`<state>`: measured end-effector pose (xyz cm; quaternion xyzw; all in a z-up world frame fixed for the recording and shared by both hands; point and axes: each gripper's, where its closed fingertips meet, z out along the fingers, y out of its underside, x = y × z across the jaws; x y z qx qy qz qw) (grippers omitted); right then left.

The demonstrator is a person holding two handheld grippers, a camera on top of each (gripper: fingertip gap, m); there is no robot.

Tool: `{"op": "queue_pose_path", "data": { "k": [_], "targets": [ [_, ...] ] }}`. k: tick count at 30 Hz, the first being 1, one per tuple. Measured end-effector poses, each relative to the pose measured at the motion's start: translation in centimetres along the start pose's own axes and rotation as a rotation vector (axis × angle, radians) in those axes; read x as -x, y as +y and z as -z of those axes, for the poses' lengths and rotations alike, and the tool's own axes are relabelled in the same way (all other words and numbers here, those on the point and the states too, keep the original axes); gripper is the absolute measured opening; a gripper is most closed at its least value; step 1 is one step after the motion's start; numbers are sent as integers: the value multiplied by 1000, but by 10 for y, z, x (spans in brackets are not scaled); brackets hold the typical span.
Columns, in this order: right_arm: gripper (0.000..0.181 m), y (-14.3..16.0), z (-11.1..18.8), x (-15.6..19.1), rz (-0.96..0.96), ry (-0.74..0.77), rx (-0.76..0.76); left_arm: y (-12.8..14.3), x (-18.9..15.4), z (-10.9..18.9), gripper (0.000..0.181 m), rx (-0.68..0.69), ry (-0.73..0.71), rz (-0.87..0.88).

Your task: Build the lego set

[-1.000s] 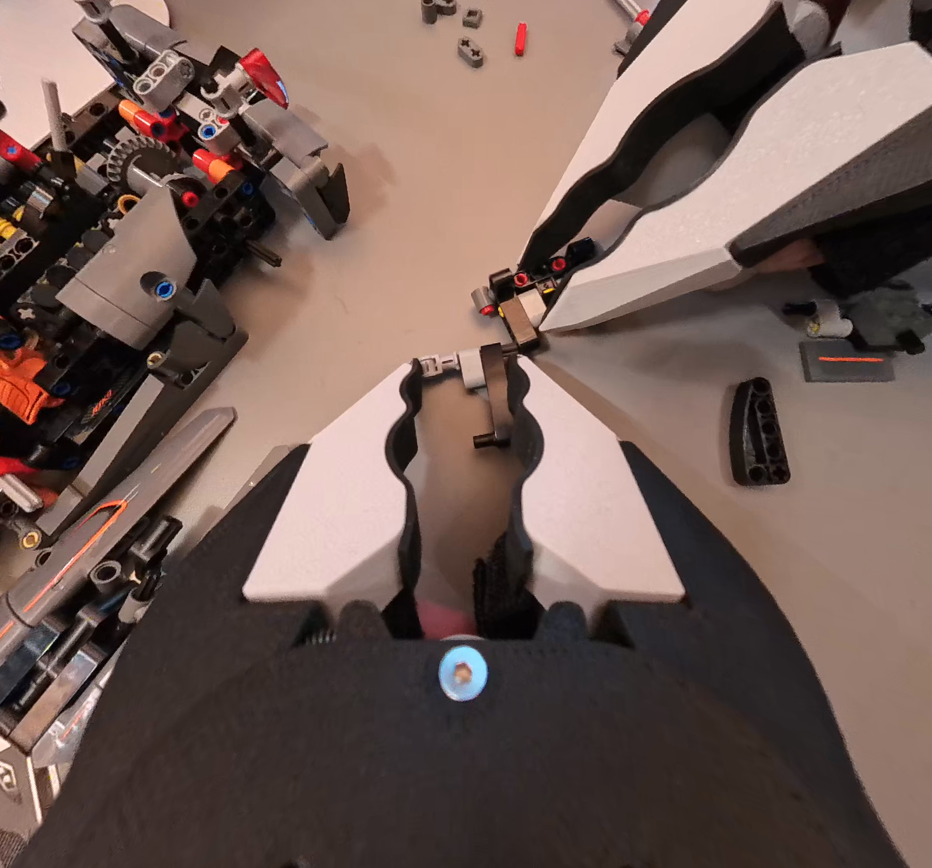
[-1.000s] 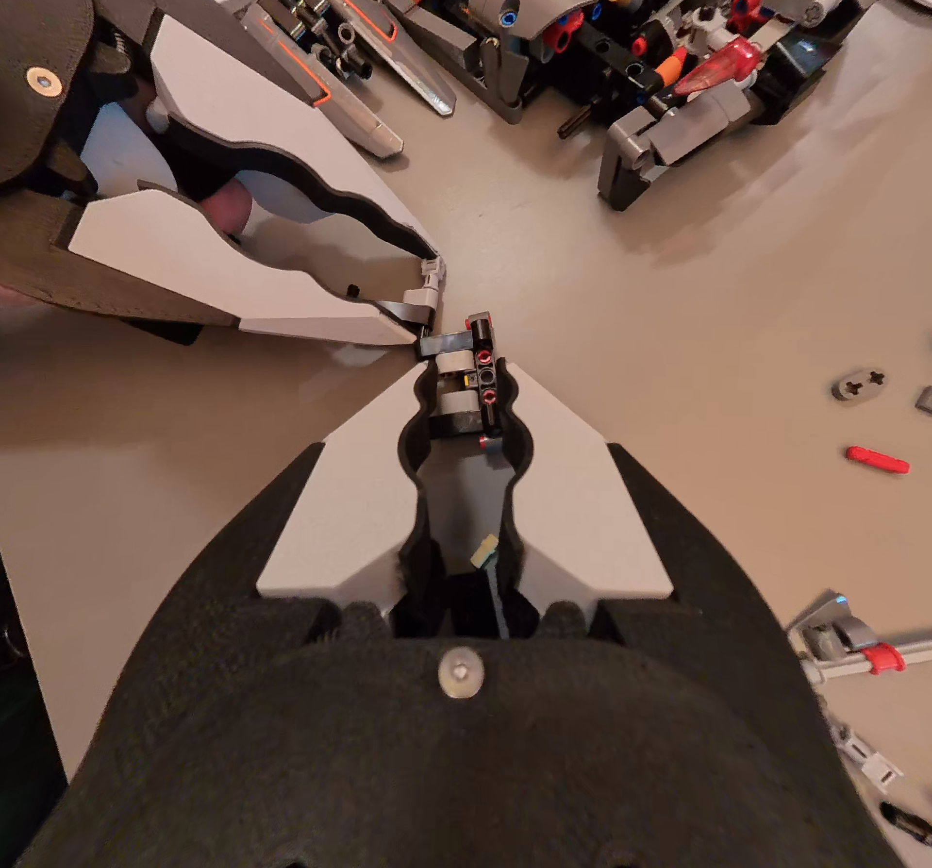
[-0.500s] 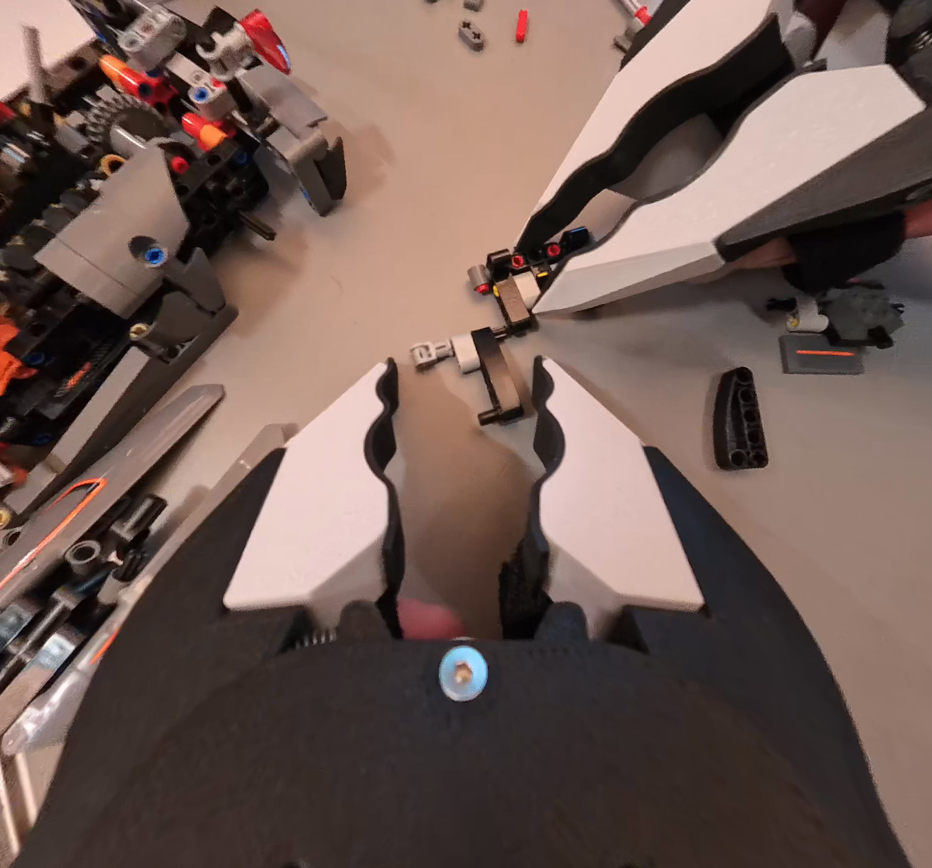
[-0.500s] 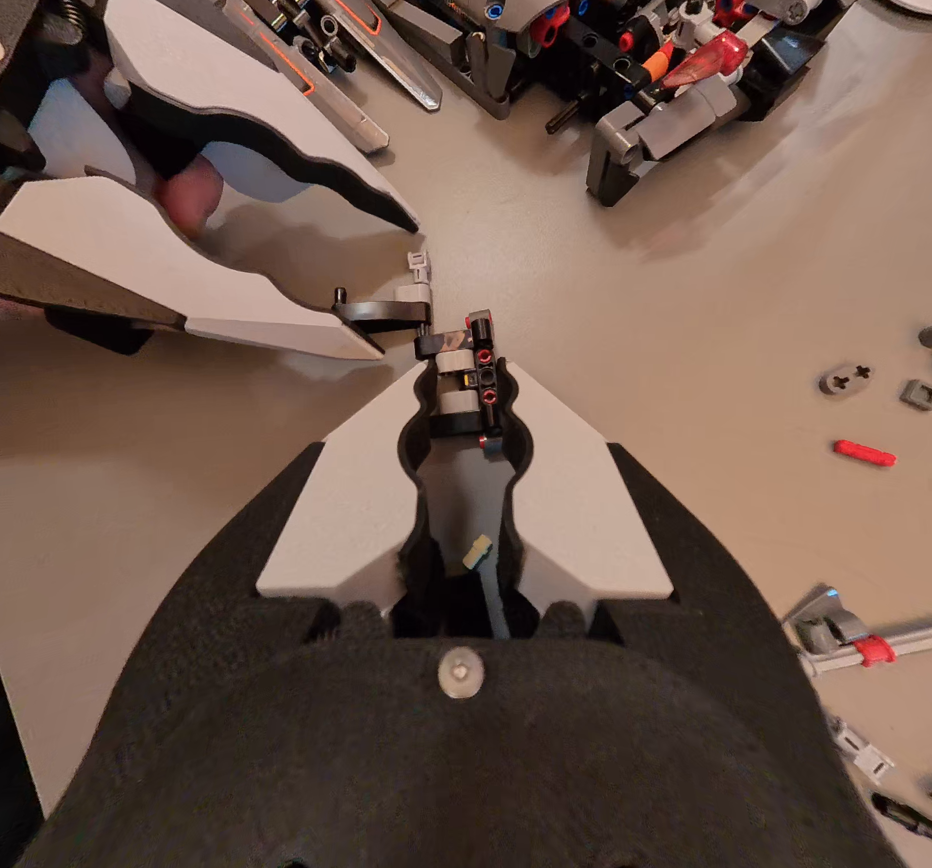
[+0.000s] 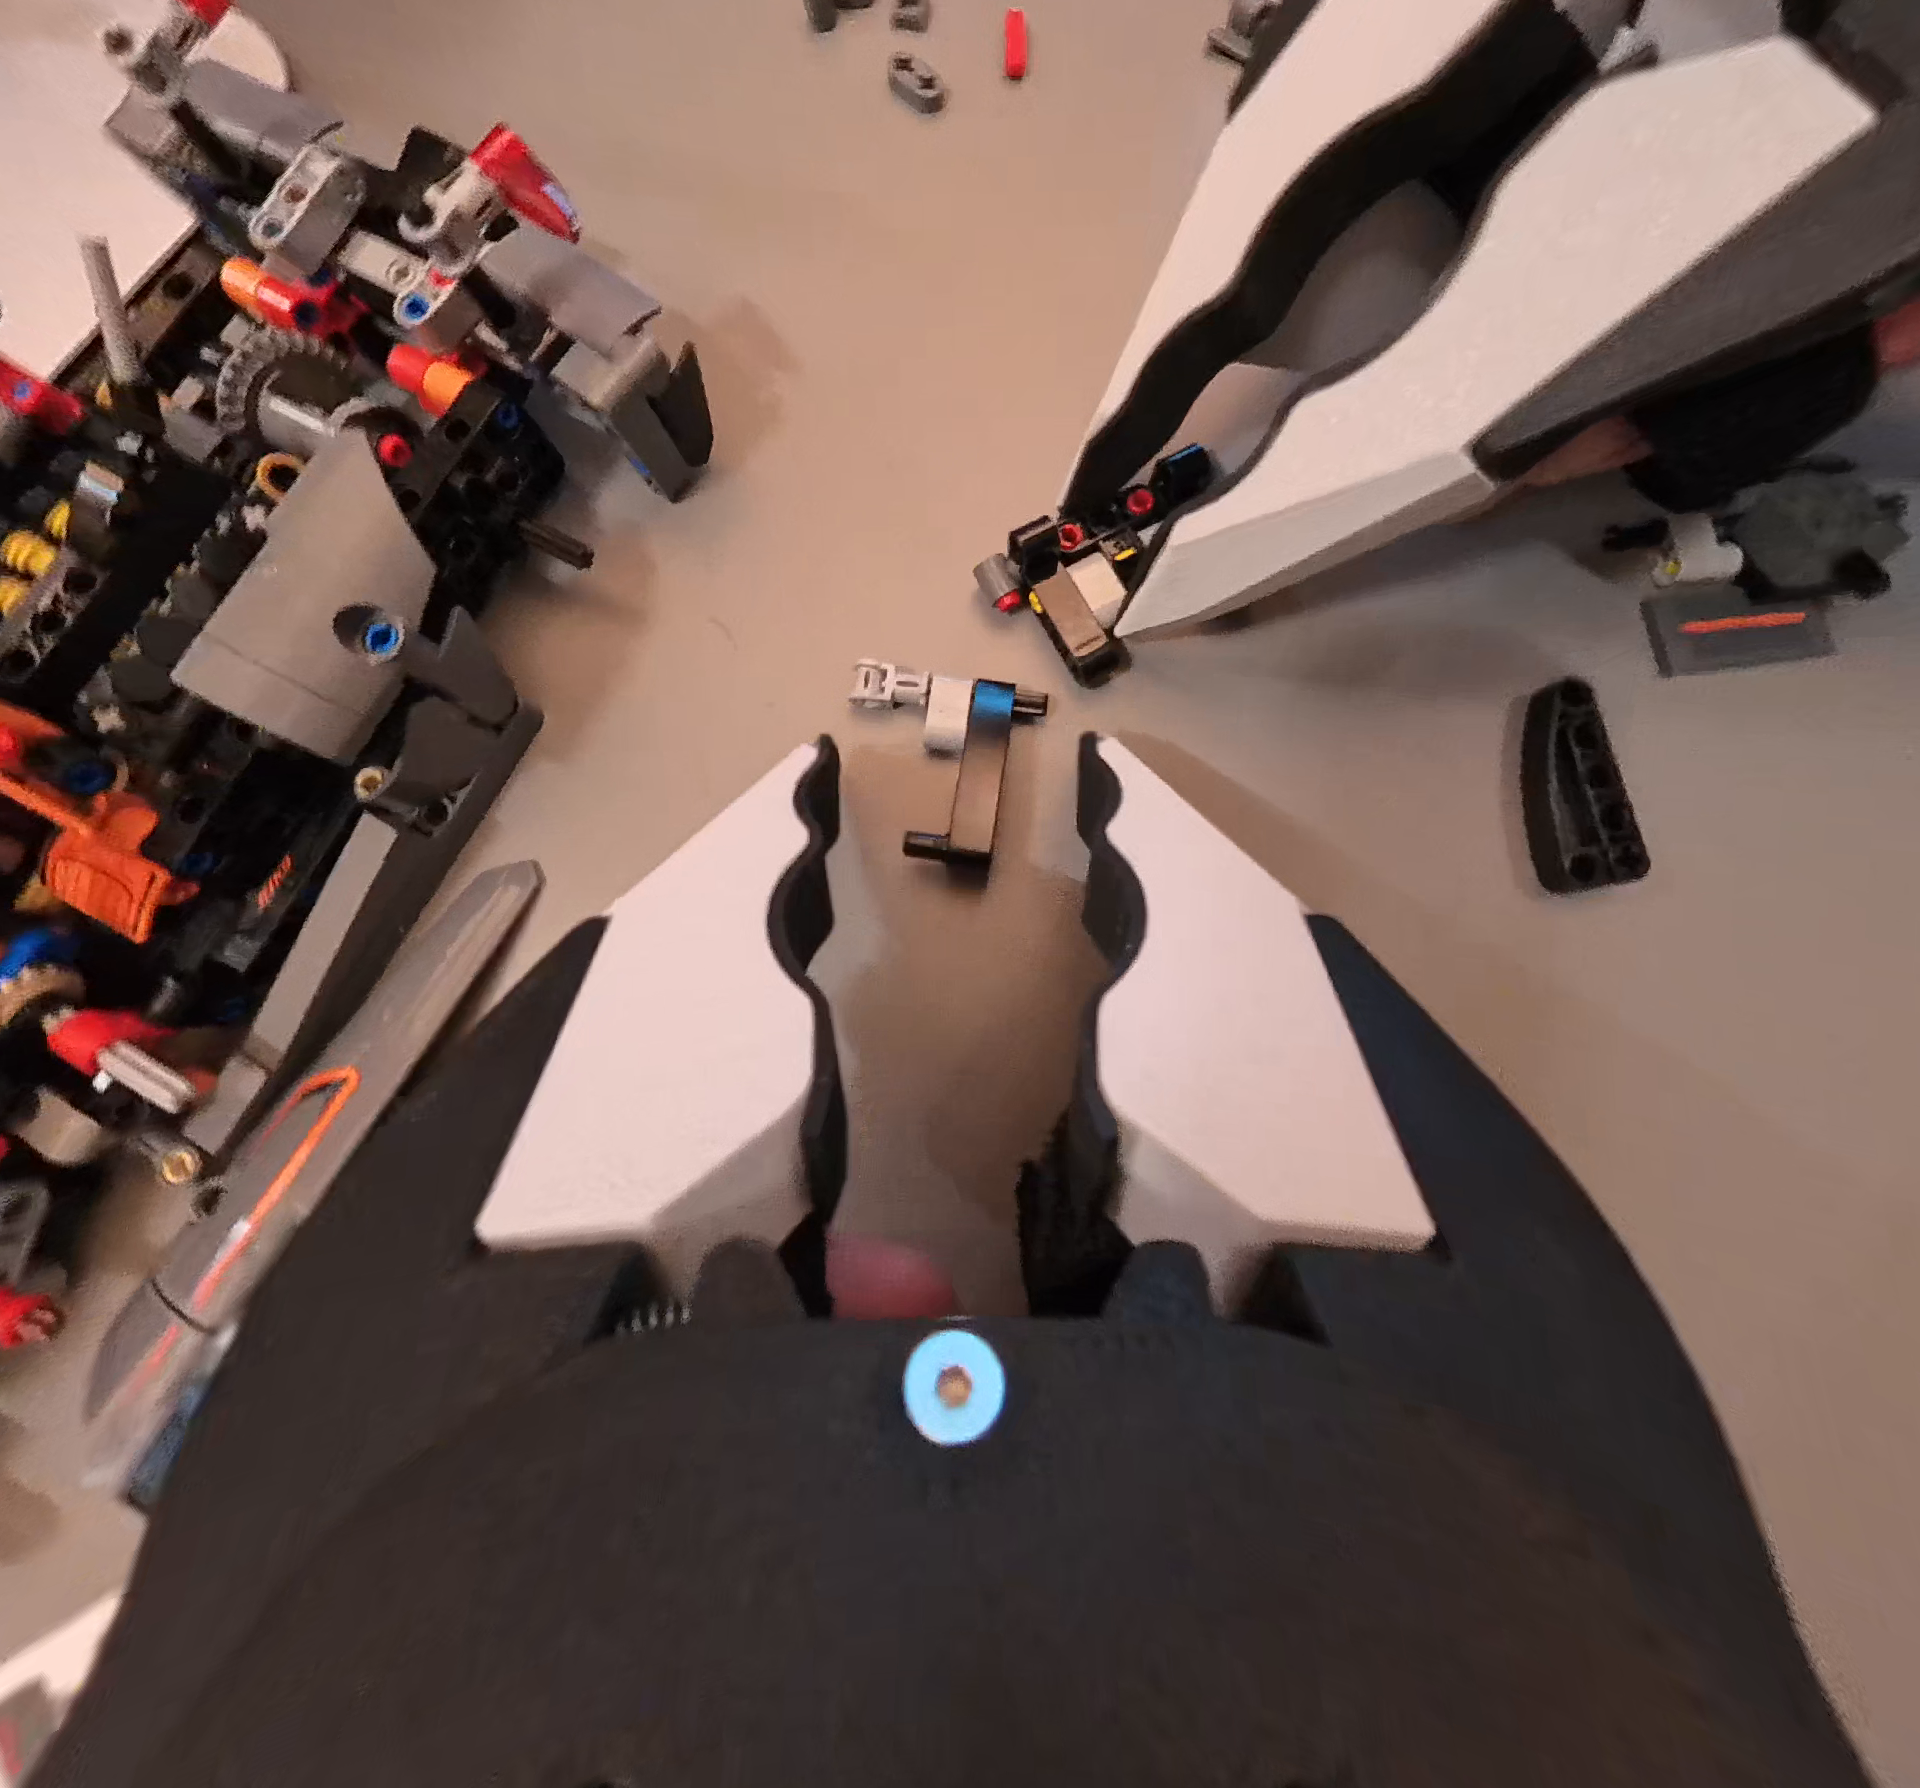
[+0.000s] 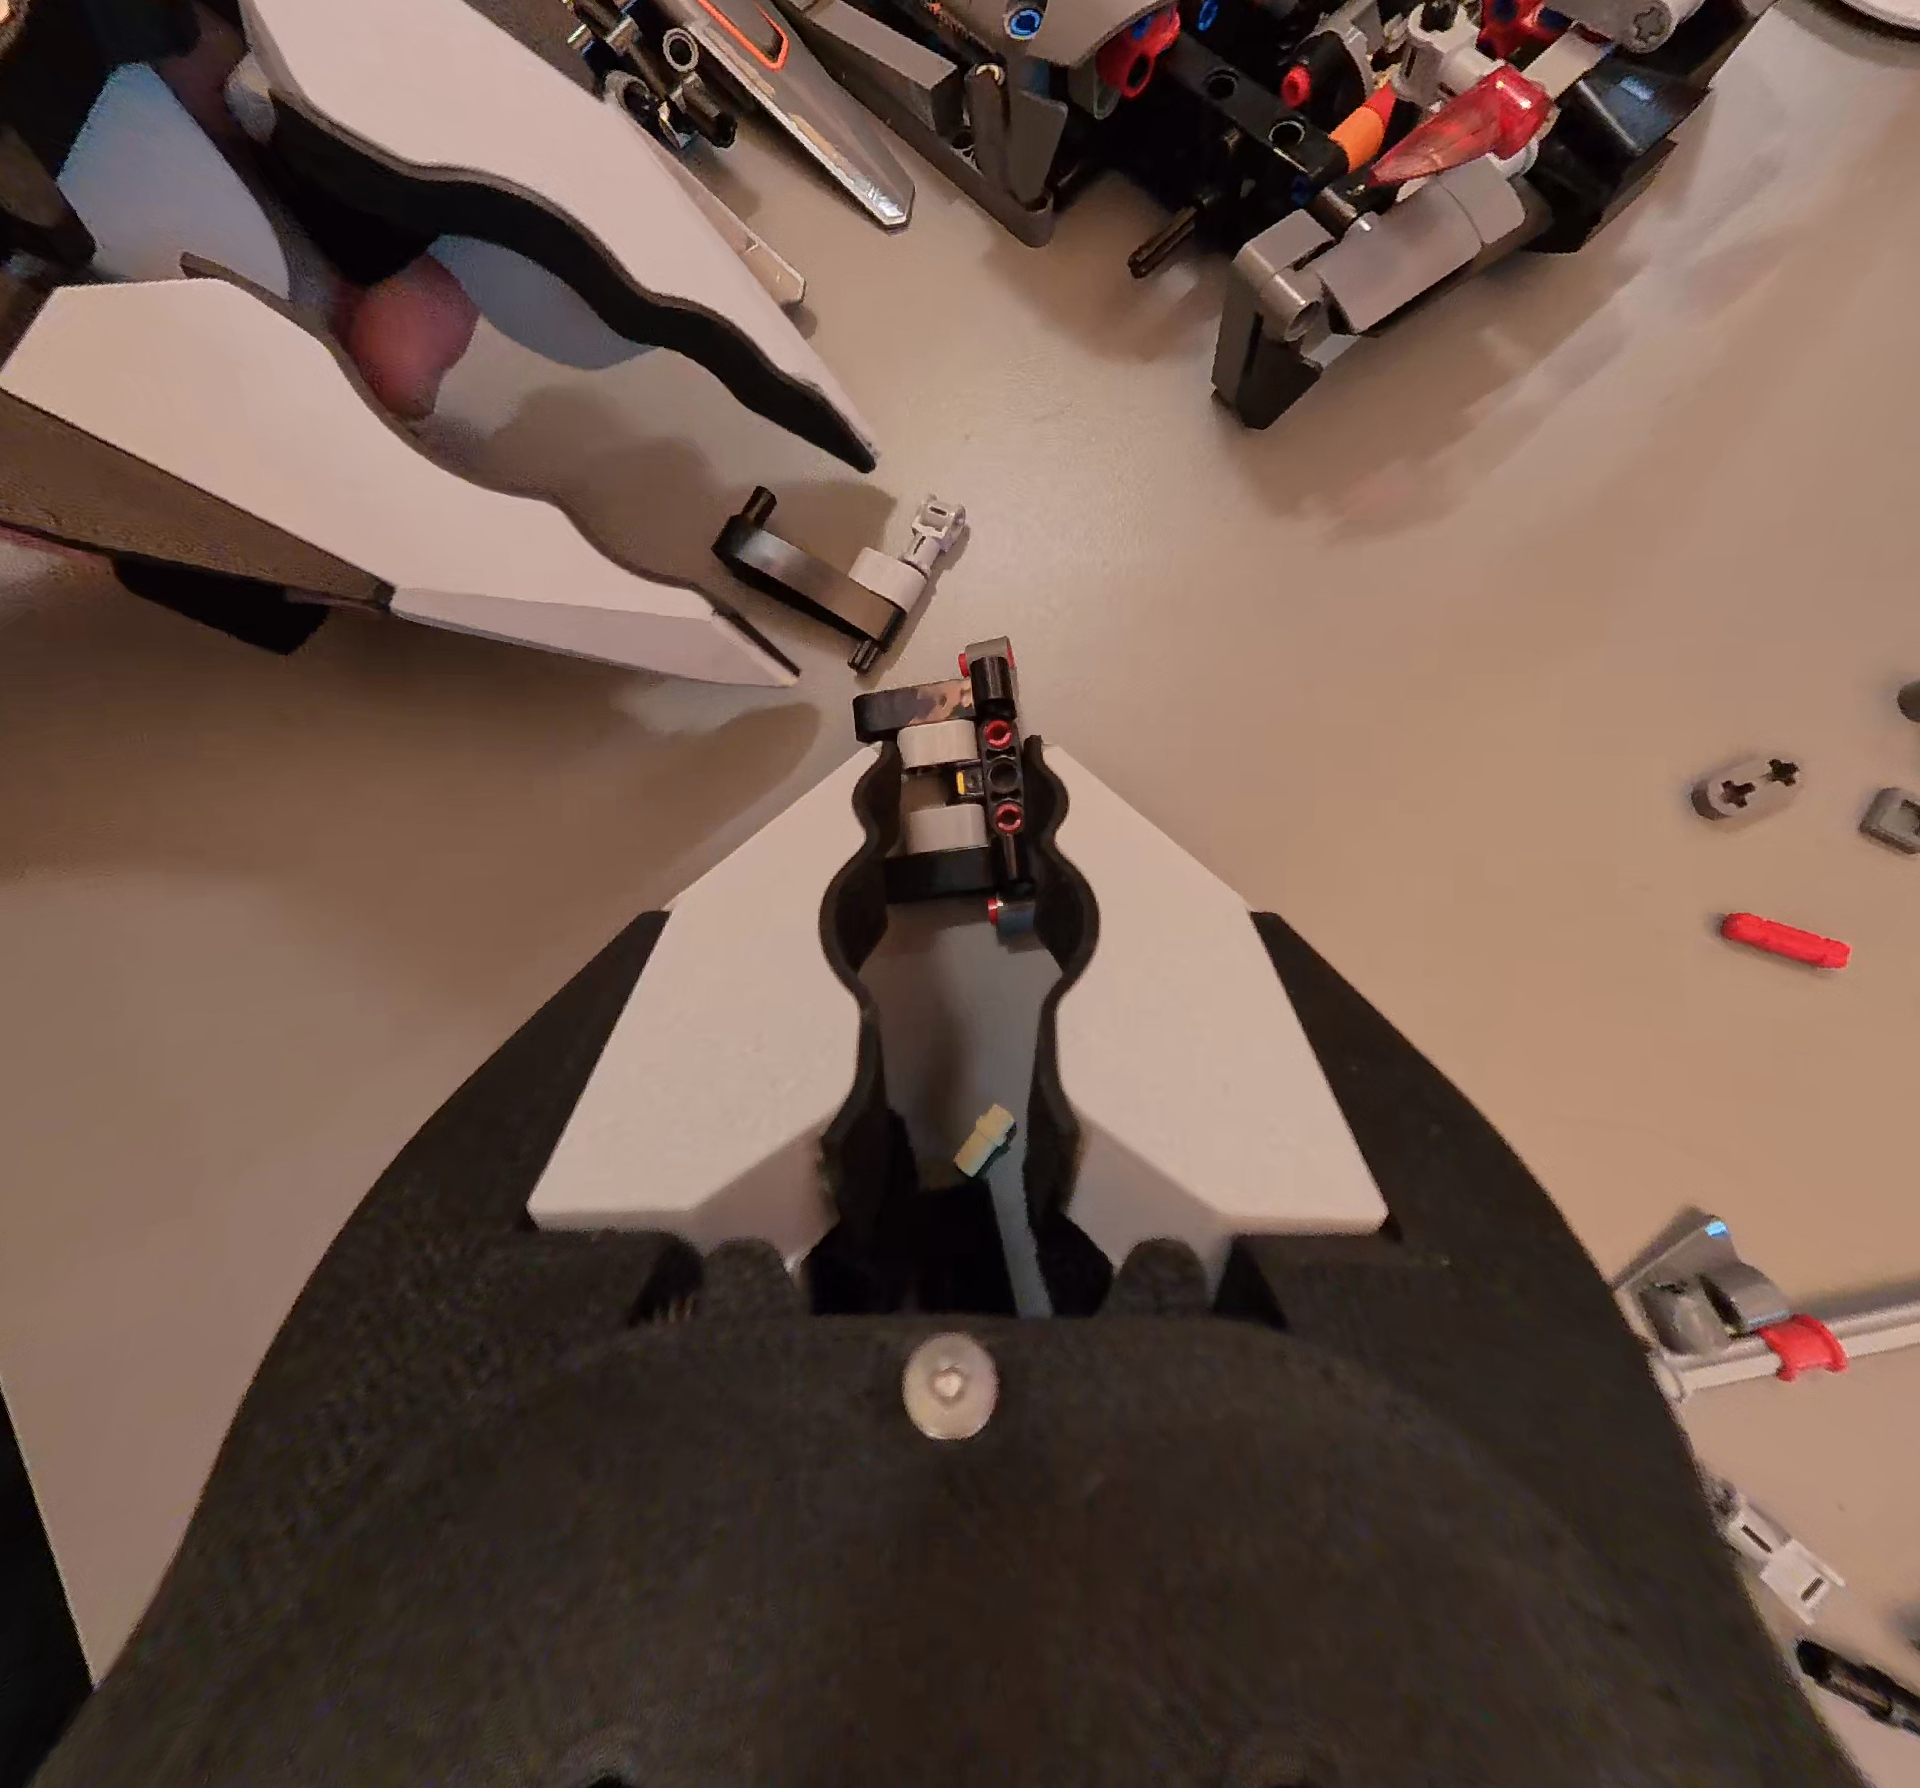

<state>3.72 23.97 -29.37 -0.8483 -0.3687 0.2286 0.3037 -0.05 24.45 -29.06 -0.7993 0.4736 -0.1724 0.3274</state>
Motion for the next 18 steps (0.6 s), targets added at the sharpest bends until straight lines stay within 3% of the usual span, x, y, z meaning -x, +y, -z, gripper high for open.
{"op": "queue_pose_path", "data": {
  "k": [8, 11, 18],
  "targets": [
    [22, 0, 0, 0, 6, -4, 2, 1, 7, -9, 44, 109, 121, -232],
    [22, 0, 0, 0, 6, -5, 1, -1, 3, -11, 33, 104, 185, -232],
    [21, 0, 1, -1, -8, -14, -10, -3, 4, -12, 32, 50, 160, -140]
  ]
}}
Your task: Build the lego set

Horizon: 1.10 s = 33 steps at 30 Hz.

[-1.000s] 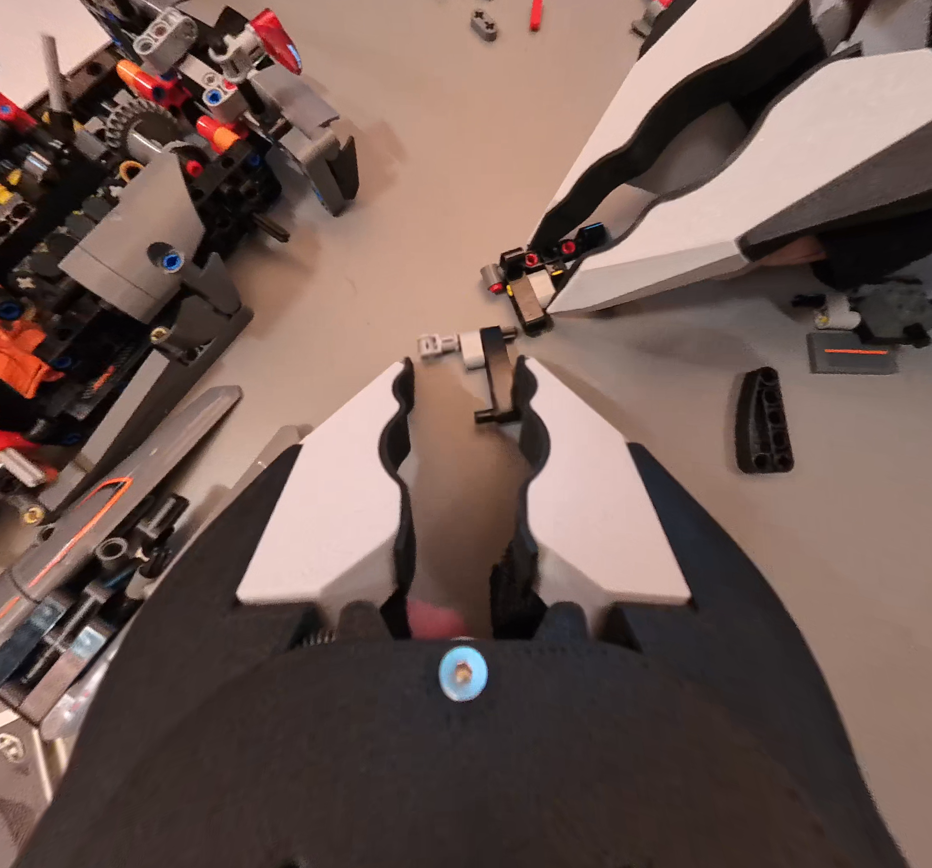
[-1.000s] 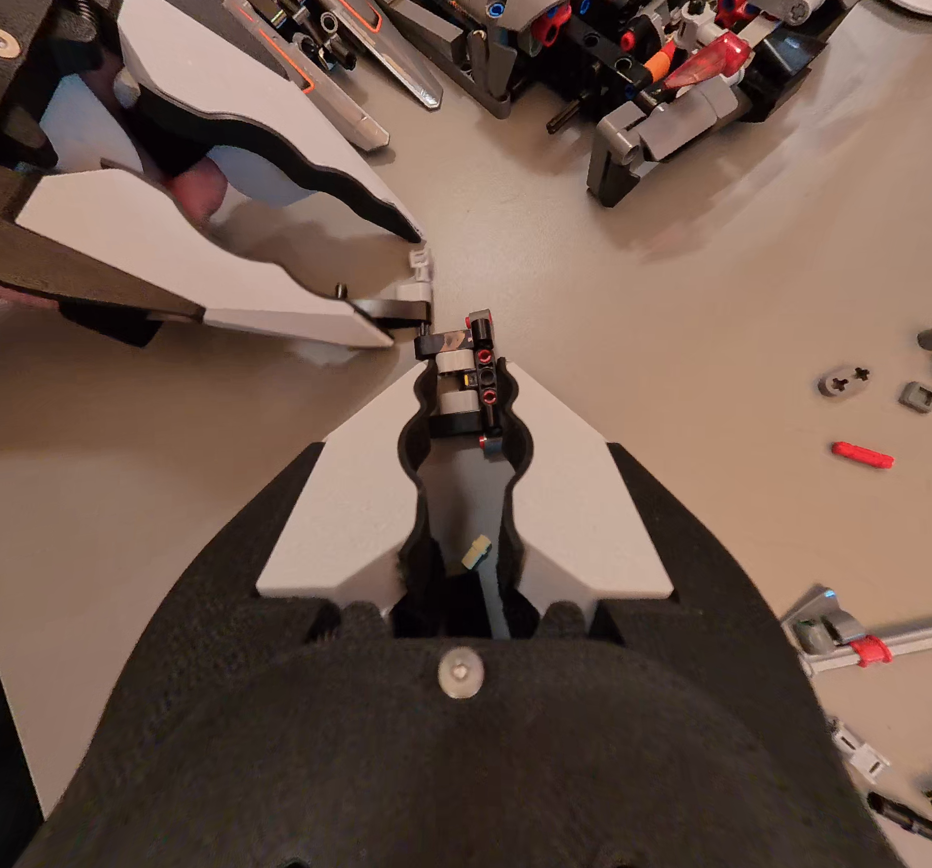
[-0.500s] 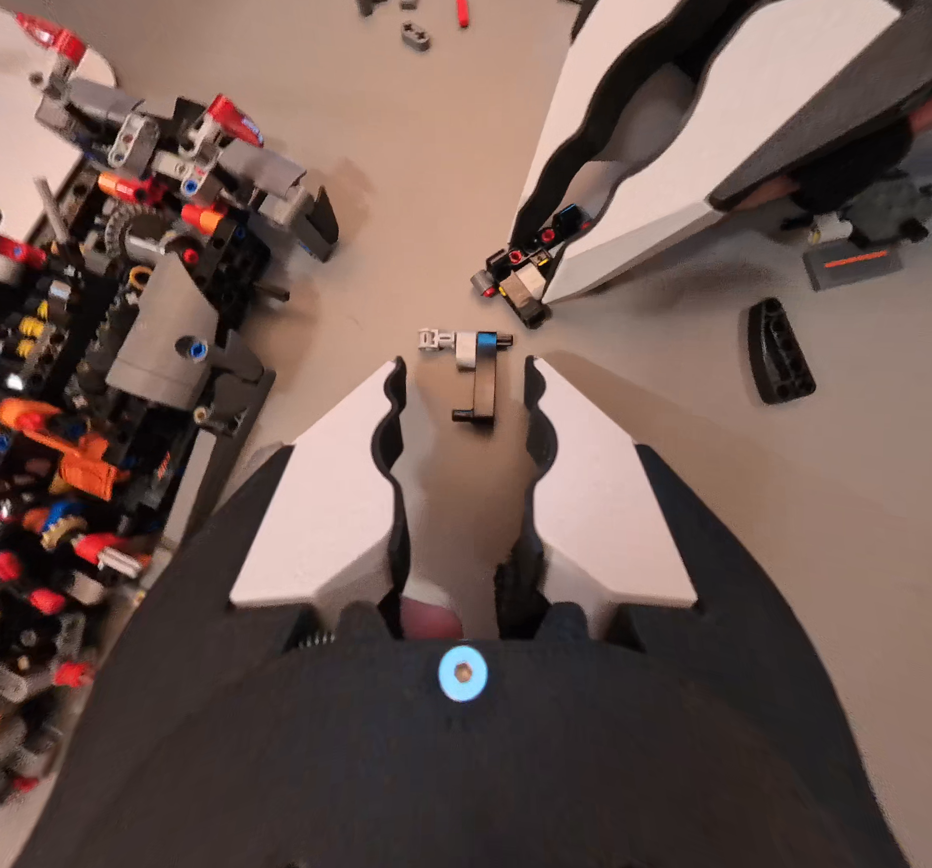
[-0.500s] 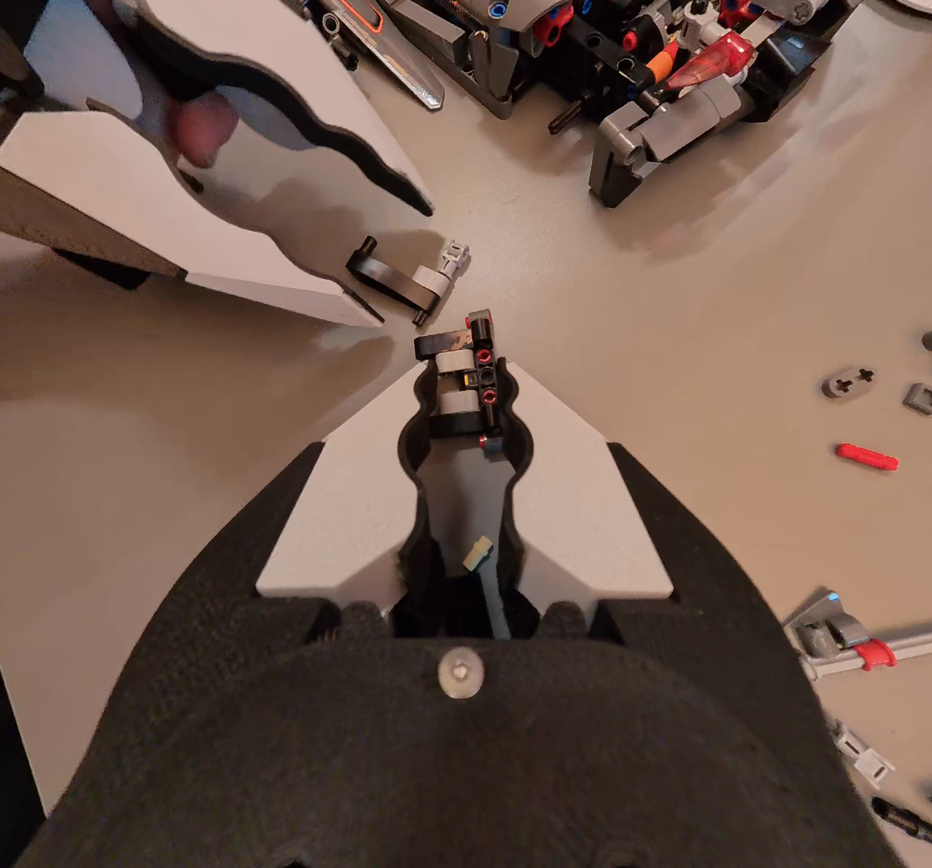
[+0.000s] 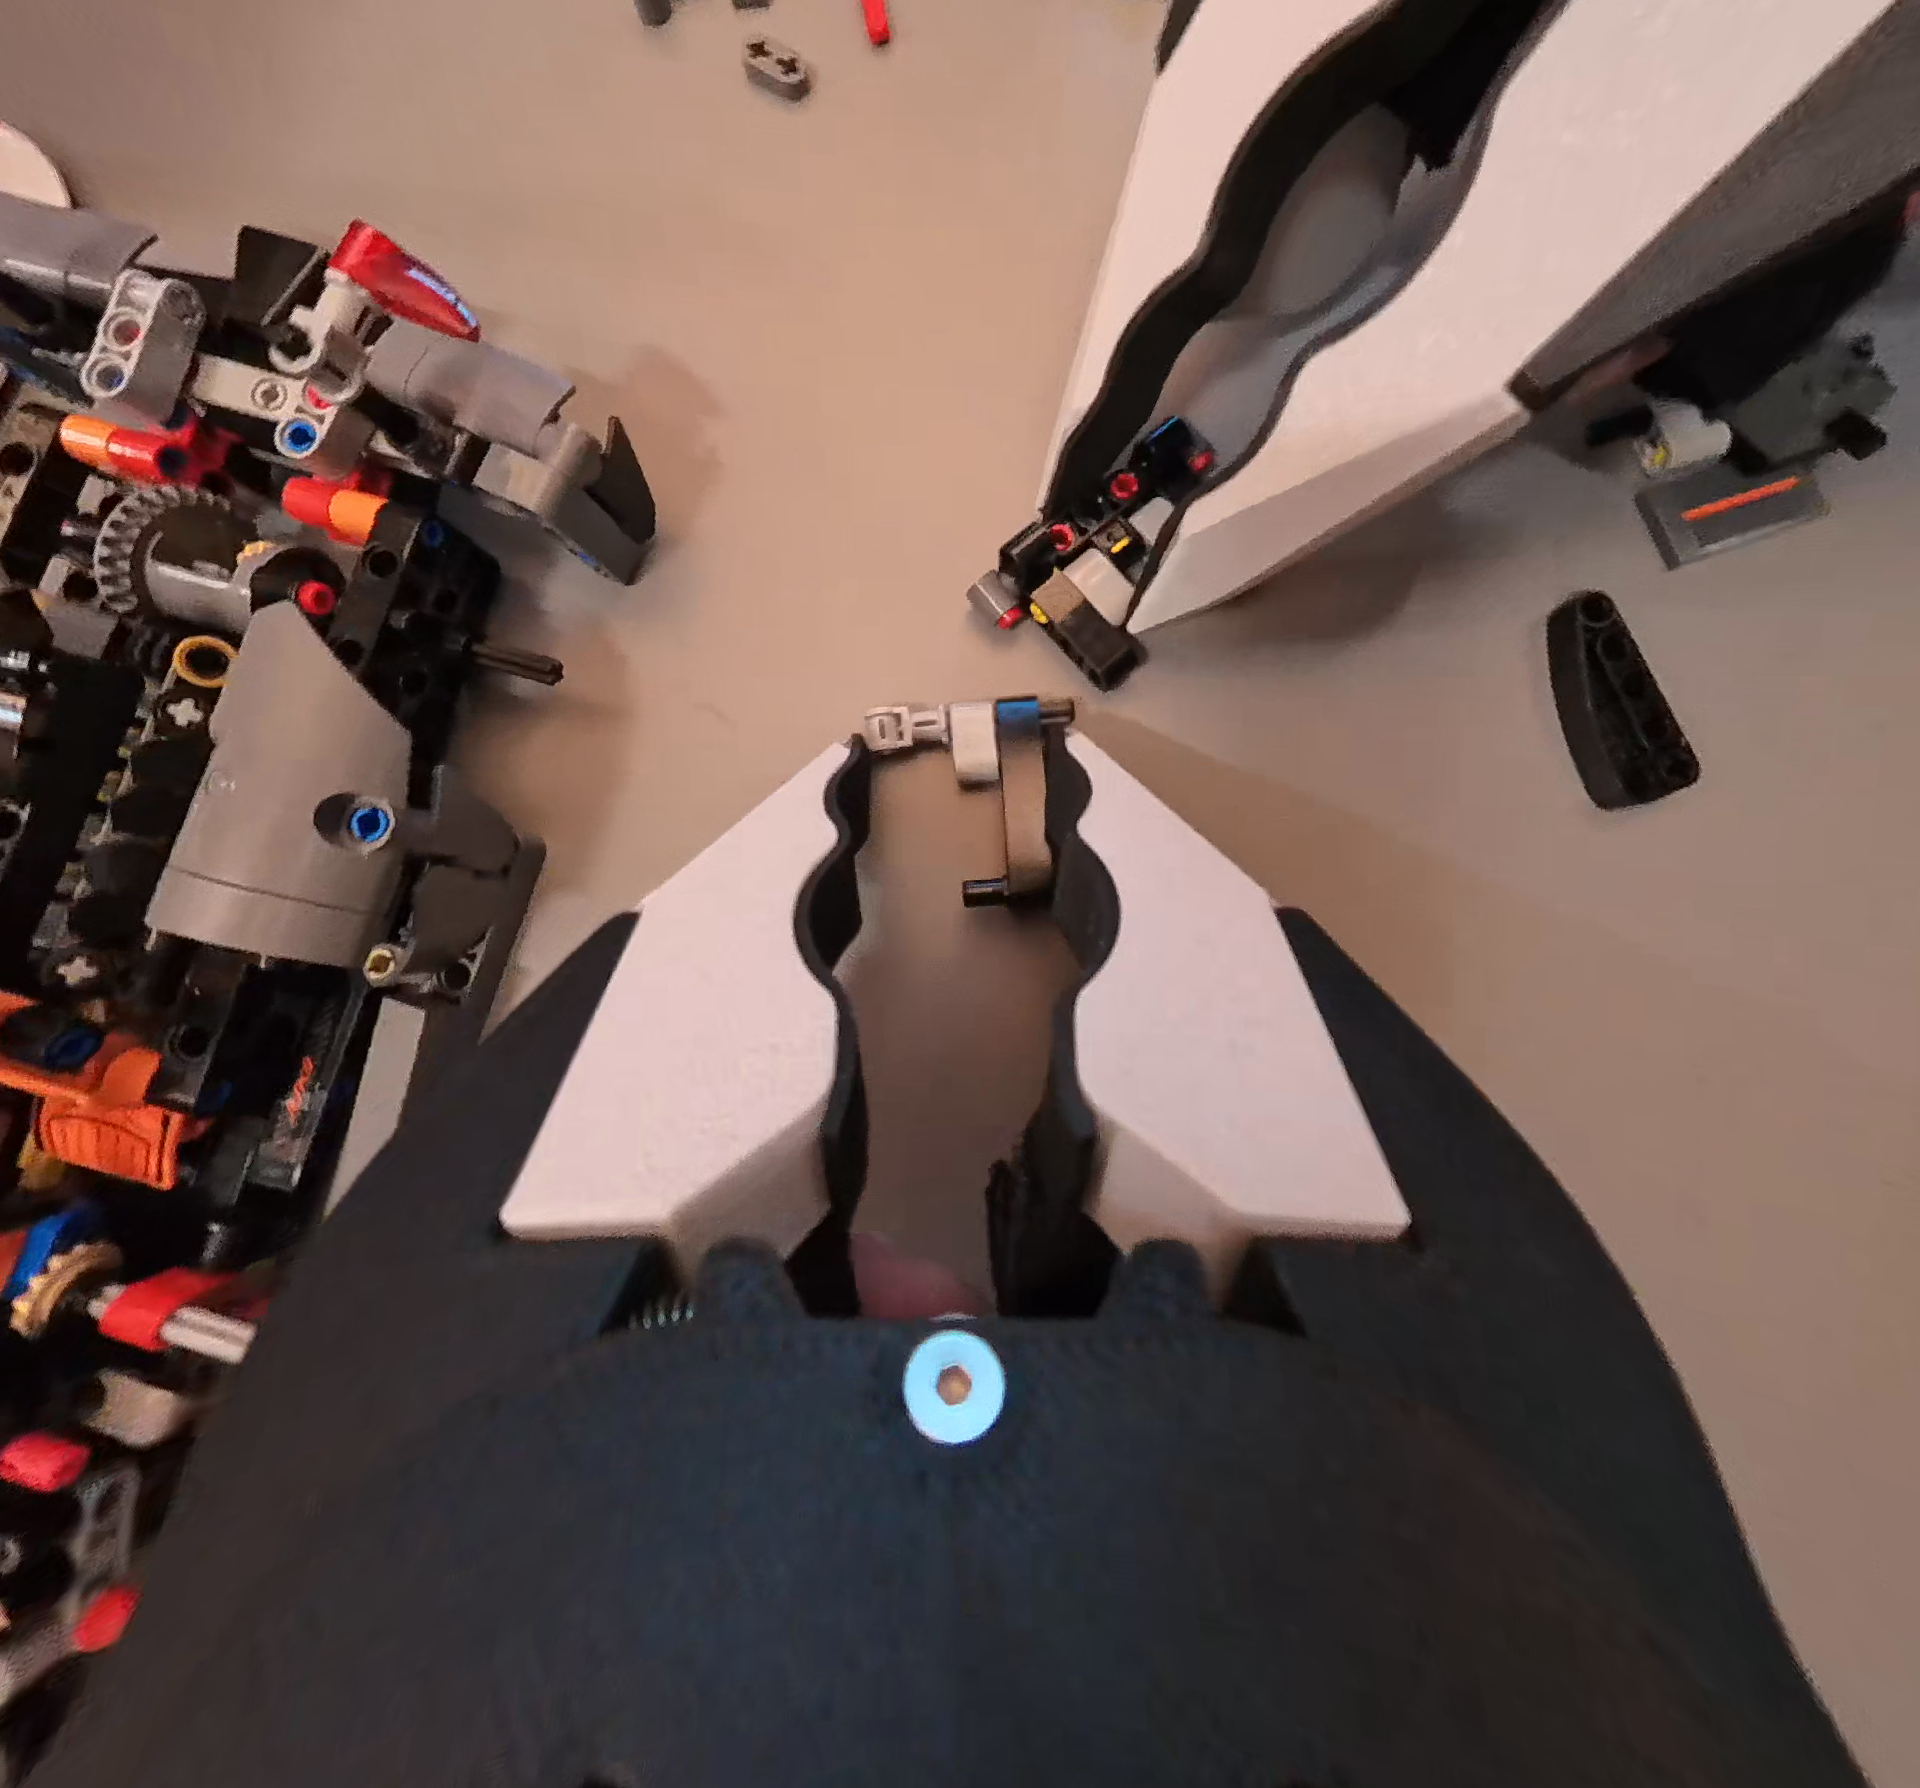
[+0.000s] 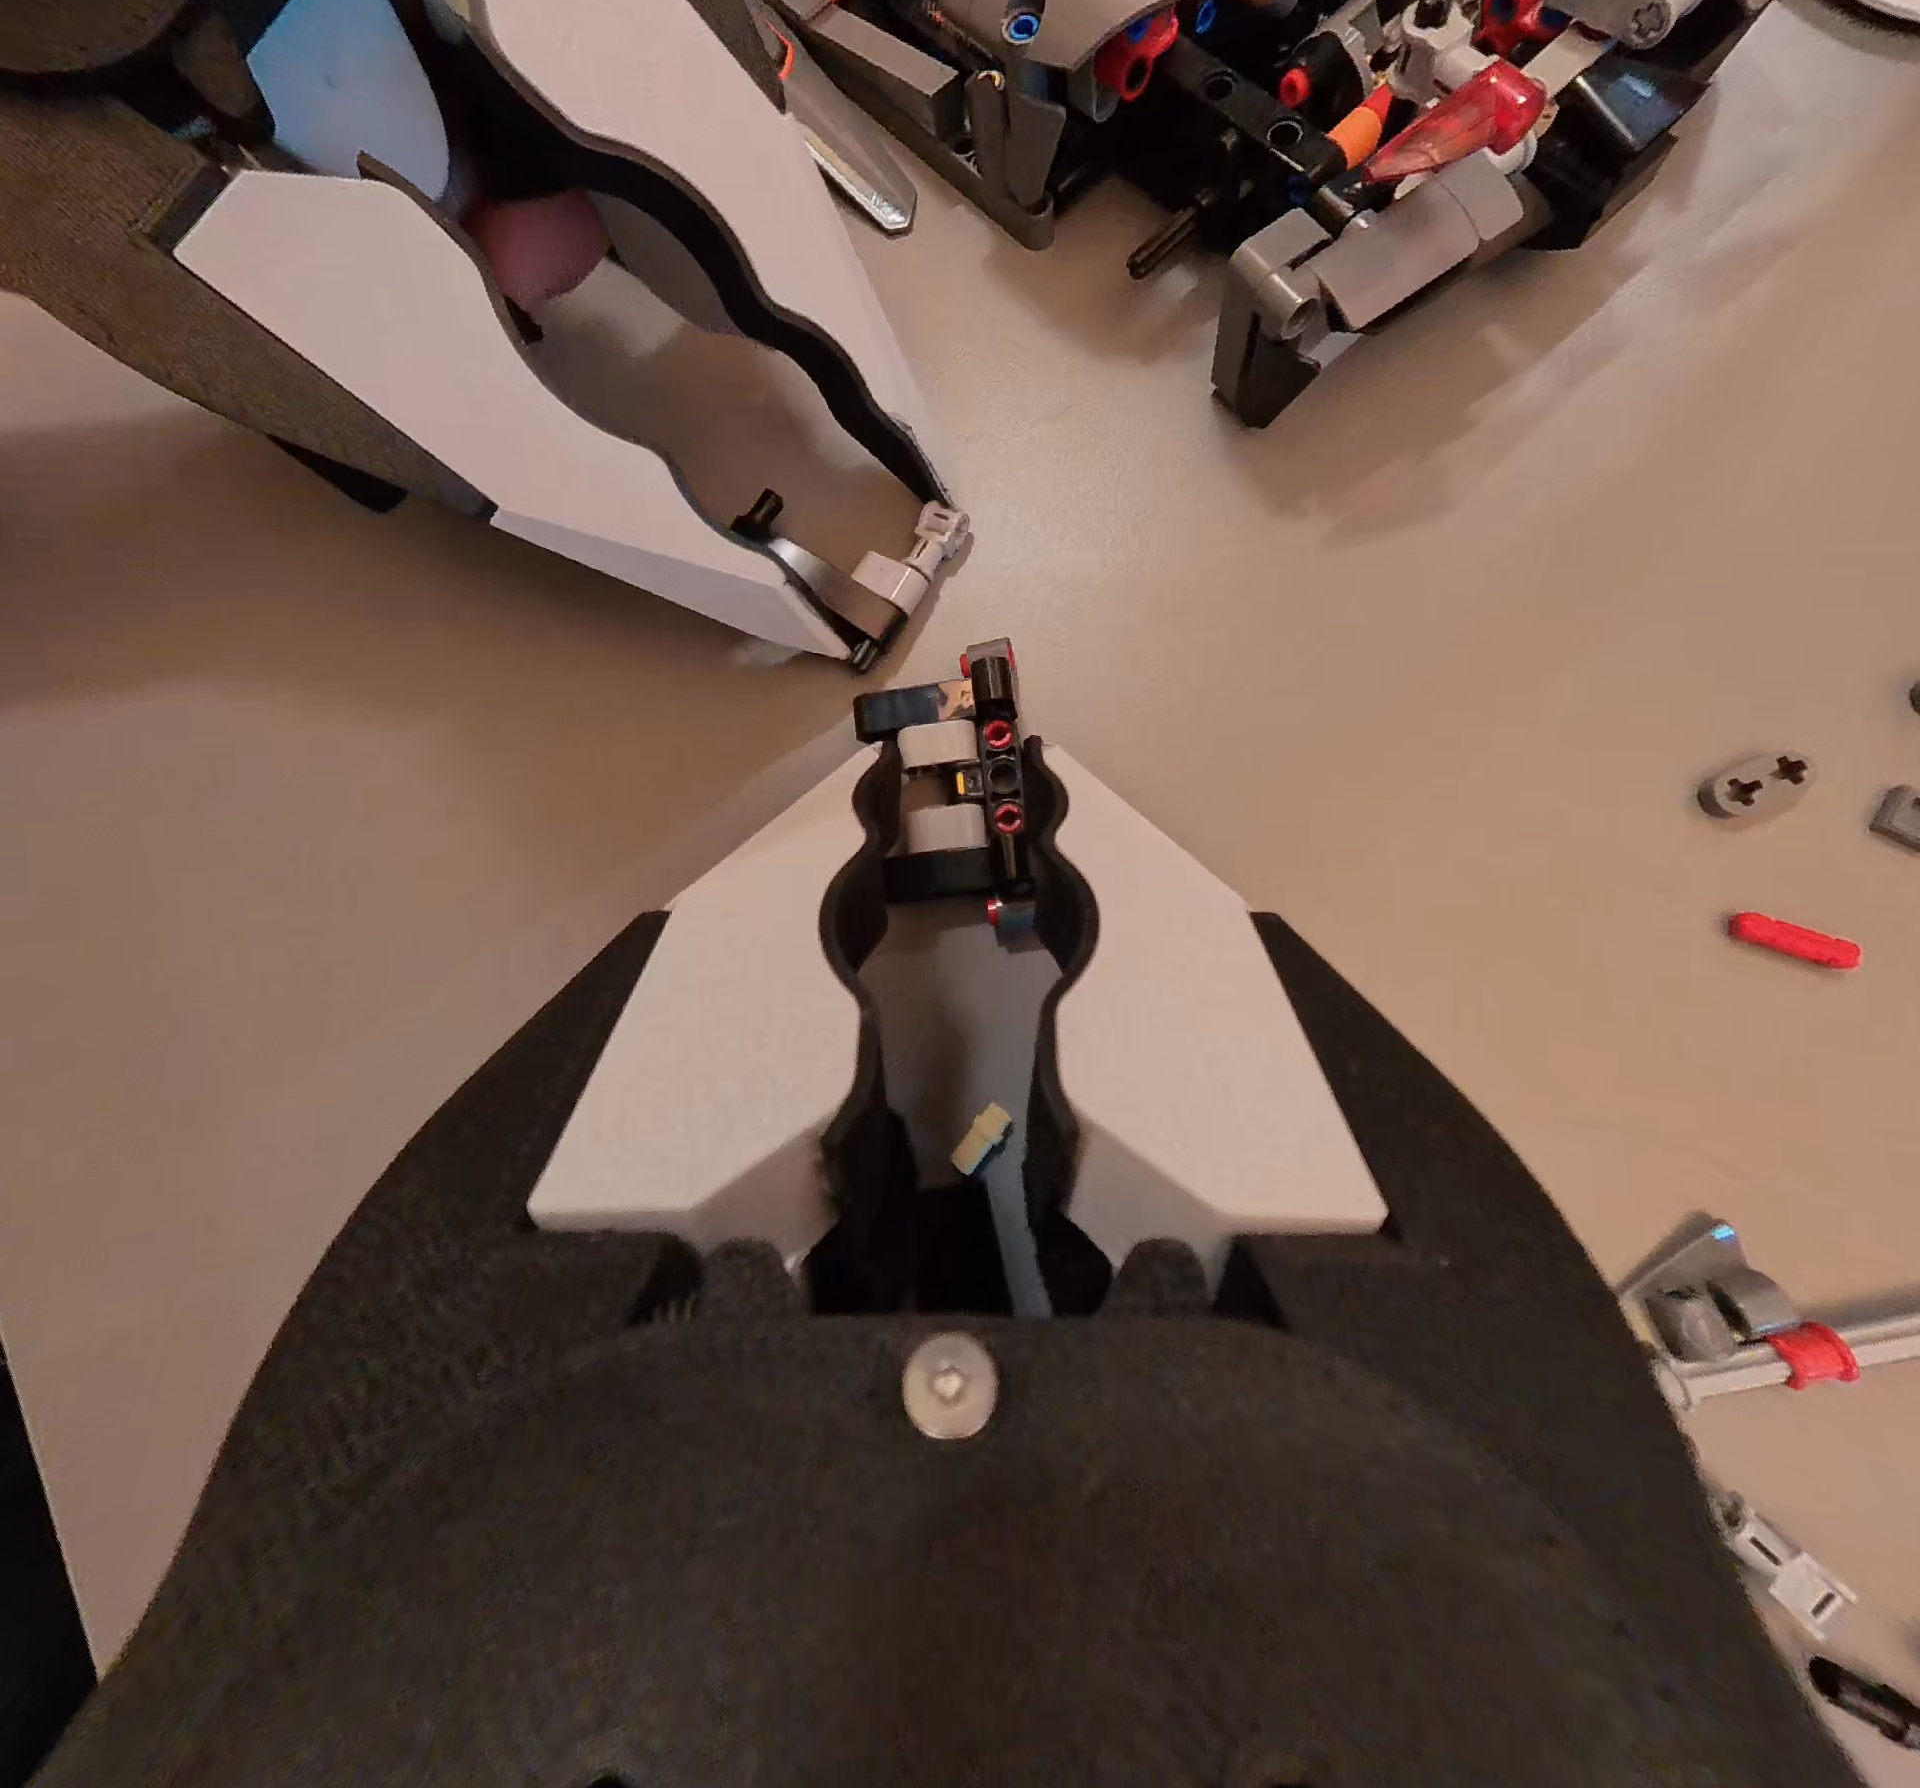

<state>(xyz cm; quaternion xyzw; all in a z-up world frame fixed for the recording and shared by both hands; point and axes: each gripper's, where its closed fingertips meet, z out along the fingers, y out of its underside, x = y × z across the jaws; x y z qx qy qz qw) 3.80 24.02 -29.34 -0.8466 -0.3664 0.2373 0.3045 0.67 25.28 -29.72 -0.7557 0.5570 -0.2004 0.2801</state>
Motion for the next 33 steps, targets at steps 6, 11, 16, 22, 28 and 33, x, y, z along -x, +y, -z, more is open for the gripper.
{"op": "queue_pose_path", "data": {
  "k": [6, 11, 16, 22, 28, 33],
  "targets": [
    [21, 0, 0, -2, 2, 14, 6, -4, 0, -2, 31, -33, -88, 130],
    [21, -2, -1, -5, -15, 35, -5, -4, -1, -3, 31, -34, -142, 149],
    [21, -2, -1, -6, -35, 53, -9, -4, 0, -3, 31, -50, -189, 199],
    [21, -2, -1, -8, -53, 83, -24, -5, 1, -3, 31, -83, -249, 278],
    [22, -3, -2, -10, -38, 136, -23, -4, 2, -3, 31, -96, -291, 320],
    [22, -4, -3, -10, -46, 133, -33, -4, 2, -2, 31, -95, -322, 346]
  ]
}}
